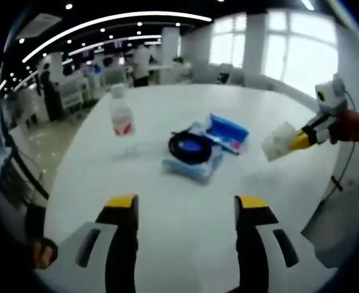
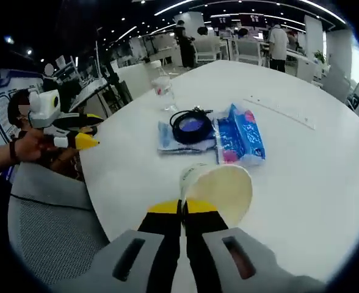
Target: Arrange the tabletop items into an orderly group along one side of the table until the central work area is clear of visible clutter.
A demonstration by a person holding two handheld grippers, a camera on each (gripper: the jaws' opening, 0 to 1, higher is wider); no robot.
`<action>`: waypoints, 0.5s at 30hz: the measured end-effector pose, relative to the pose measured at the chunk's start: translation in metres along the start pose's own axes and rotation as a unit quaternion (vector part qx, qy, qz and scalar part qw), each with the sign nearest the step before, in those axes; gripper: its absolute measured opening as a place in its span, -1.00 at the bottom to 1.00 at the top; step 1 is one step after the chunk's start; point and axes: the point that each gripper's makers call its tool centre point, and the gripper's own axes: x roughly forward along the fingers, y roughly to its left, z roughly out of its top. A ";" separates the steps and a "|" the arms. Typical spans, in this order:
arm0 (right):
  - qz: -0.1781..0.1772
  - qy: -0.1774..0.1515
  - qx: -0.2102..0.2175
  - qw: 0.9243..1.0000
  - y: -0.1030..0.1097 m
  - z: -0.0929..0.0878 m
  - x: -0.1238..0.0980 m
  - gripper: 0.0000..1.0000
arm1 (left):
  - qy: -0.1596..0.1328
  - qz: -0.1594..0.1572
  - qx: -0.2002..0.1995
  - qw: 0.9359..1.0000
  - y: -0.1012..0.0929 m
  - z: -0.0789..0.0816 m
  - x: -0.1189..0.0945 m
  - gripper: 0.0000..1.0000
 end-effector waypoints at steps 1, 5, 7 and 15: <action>0.002 0.000 -0.007 1.000 0.002 0.006 0.005 -0.99 | 0.000 0.000 0.000 1.000 0.000 0.000 0.000 0.22; 0.012 -0.005 -0.027 1.000 0.010 0.036 0.025 -0.99 | -0.002 -0.003 -0.010 1.000 0.000 0.000 -0.001 0.22; 0.017 -0.023 -0.029 0.999 0.015 0.053 0.036 -0.98 | -0.004 -0.005 -0.009 1.000 -0.001 0.001 -0.001 0.23; 0.038 -0.037 0.002 0.999 0.024 0.078 0.071 -0.98 | 0.005 -0.016 -0.005 1.000 -0.006 -0.001 0.000 0.30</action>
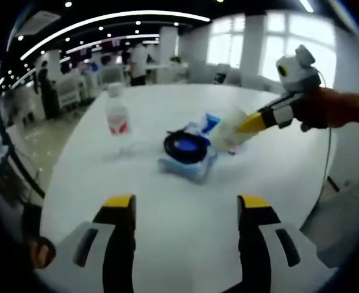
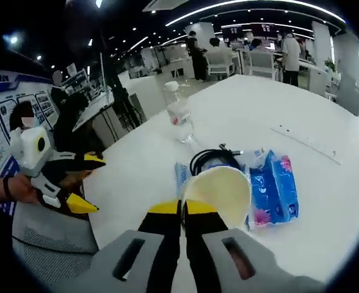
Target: Arrange the tabletop items into an orderly group along one side of the table until the central work area is clear of visible clutter.
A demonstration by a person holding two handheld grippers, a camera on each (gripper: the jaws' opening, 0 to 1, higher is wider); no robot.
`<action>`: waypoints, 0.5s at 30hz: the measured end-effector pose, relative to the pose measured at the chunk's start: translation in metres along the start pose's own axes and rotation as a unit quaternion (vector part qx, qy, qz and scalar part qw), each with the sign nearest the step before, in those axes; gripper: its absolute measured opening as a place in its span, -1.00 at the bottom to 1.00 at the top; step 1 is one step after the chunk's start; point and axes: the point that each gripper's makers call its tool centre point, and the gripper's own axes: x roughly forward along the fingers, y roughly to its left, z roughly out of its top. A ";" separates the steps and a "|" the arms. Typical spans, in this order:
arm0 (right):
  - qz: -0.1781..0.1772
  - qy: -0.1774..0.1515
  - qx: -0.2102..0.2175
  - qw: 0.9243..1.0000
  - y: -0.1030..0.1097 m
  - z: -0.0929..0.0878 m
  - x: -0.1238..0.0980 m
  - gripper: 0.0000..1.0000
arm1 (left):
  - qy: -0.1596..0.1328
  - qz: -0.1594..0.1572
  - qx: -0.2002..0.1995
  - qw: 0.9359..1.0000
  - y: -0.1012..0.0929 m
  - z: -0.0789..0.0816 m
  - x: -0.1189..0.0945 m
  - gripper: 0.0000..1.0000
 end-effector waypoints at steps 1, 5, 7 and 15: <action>0.001 0.000 -0.001 1.000 0.000 0.003 0.003 -0.98 | -0.001 0.000 -0.002 1.000 0.000 0.001 0.000 0.30; 0.001 -0.002 -0.005 1.000 -0.002 0.014 0.006 -0.99 | -0.002 -0.002 -0.007 1.000 0.001 0.001 0.000 0.30; -0.001 -0.006 -0.012 1.000 -0.004 0.024 0.005 -0.99 | 0.001 -0.005 -0.010 1.000 -0.001 0.000 0.000 0.30; -0.009 -0.015 -0.063 0.998 -0.008 0.069 -0.001 -0.99 | 0.002 -0.016 -0.003 1.000 -0.010 0.003 0.002 0.37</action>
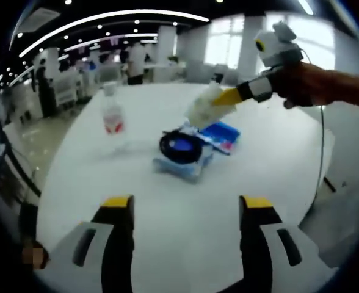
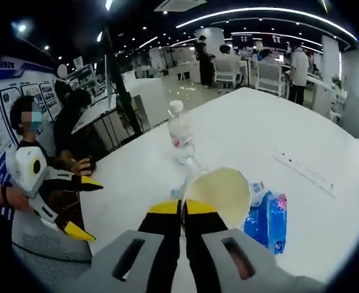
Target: Arrange the tabletop items into an orderly group along one side of the table until the central work area is clear of visible clutter.
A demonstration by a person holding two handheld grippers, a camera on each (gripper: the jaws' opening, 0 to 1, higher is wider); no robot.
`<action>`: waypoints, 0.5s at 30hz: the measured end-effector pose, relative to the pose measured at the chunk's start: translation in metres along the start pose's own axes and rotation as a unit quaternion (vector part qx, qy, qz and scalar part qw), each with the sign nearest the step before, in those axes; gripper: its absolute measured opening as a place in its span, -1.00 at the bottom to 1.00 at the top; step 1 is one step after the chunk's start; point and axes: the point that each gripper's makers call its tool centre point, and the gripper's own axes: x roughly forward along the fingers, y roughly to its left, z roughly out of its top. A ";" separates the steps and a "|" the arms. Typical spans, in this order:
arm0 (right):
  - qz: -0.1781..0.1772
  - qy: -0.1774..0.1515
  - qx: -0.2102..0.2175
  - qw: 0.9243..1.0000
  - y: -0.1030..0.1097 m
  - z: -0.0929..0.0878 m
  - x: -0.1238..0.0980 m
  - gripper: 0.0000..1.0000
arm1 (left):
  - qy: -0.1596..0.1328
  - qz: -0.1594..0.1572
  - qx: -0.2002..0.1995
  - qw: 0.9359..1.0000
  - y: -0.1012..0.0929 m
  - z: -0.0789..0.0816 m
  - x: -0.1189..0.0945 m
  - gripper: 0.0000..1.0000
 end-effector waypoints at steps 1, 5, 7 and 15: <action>-0.001 0.001 -0.008 1.000 -0.001 0.006 0.000 -0.99 | 0.002 -0.003 0.001 1.000 -0.001 0.000 0.000 0.39; -0.004 0.008 -0.034 0.999 -0.001 0.023 -0.001 -0.99 | 0.005 -0.010 -0.001 1.000 -0.005 -0.001 0.001 0.46; -0.007 0.037 -0.074 0.997 -0.002 0.035 -0.001 -0.99 | 0.004 -0.014 0.001 1.000 -0.007 -0.001 0.001 0.46; -0.002 0.057 -0.117 0.991 -0.005 0.065 0.018 -0.99 | 0.003 -0.021 -0.001 1.000 -0.011 0.000 -0.001 0.53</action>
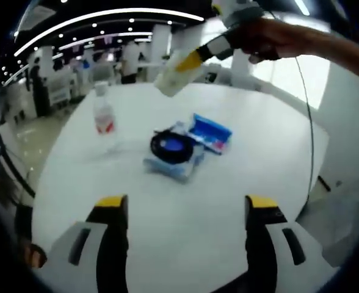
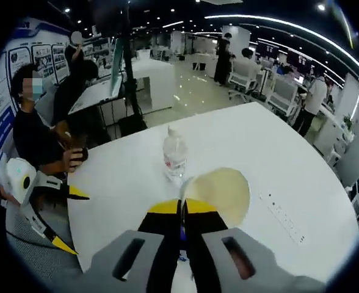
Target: Arrange the tabletop items into an orderly group along one side of the table until the central work area is clear of visible clutter.
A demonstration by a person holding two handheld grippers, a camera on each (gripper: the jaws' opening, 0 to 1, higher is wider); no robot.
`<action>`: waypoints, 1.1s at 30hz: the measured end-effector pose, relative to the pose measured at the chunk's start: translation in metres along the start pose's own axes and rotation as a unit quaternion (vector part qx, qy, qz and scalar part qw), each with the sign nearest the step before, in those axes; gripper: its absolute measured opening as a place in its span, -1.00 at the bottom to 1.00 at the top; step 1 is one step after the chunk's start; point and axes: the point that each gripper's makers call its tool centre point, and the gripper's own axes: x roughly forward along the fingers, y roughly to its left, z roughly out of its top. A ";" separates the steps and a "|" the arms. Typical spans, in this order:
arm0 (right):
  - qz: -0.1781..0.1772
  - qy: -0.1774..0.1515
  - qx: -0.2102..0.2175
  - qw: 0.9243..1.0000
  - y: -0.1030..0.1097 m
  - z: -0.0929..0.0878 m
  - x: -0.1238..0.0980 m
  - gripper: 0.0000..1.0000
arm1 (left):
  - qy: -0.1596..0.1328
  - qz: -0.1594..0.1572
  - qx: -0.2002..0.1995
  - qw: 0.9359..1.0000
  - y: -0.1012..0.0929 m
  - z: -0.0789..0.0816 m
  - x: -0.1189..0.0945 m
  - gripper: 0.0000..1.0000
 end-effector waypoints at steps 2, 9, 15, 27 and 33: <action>0.003 0.010 -0.008 1.000 0.000 0.002 0.007 -0.99 | 0.001 0.000 -0.001 1.000 0.000 0.000 0.000 0.54; 0.022 0.041 -0.017 0.999 -0.007 0.002 0.043 -0.99 | 0.007 -0.004 0.006 1.000 -0.004 -0.002 0.002 0.59; 0.023 0.068 -0.023 0.997 -0.008 0.001 0.067 -0.99 | 0.010 -0.007 0.005 1.000 -0.004 -0.005 0.002 0.59; 0.032 0.119 -0.037 0.992 -0.009 -0.020 0.130 -0.99 | 0.008 -0.012 -0.001 1.000 -0.004 -0.005 0.004 0.58; 0.032 0.121 -0.018 0.992 -0.014 -0.024 0.150 -0.99 | 0.015 -0.015 0.005 1.000 -0.006 -0.007 0.007 0.58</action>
